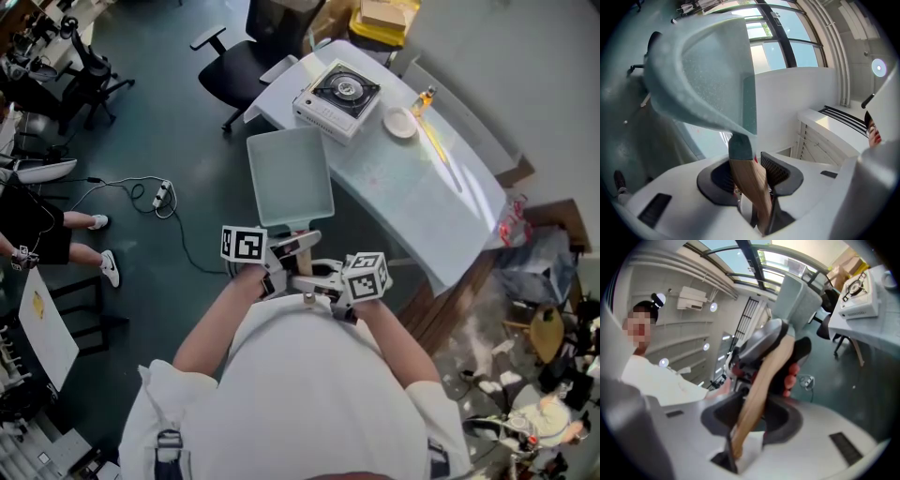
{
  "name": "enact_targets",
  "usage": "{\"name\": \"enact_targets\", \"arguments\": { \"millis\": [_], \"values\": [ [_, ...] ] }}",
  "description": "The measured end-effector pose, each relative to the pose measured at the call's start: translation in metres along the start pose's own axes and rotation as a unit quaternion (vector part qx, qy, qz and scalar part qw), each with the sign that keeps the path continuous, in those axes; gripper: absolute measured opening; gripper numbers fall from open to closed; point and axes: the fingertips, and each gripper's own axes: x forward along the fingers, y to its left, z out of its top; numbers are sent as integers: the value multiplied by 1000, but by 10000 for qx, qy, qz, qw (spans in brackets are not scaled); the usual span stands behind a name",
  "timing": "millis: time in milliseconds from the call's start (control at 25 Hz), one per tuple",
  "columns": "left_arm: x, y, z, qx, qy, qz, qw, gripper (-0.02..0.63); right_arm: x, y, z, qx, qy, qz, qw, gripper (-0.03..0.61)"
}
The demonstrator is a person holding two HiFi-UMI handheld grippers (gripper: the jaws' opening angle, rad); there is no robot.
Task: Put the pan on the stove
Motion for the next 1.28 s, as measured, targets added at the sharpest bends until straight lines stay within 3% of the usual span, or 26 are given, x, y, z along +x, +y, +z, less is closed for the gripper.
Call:
{"name": "enact_targets", "arguments": {
  "millis": [400, 760, 1040, 1280],
  "values": [
    [28, -3, 0, 102, -196, 93, 9997, 170, -31, -7, 1, -250, 276, 129, 9992, 145],
    [45, 1, 5, 69, -309, 141, 9994, 170, -48, -14, 6, -151, 413, 153, 9989, 146],
    [44, 7, 24, 185, -240, 239, 9993, 170, -43, -21, 23, -98, 380, 118, 9992, 146],
    [44, 13, 53, 24, -165, 37, 9999, 170, -30, -36, 51, -79, 259, 39, 9996, 146]
  ]
}}
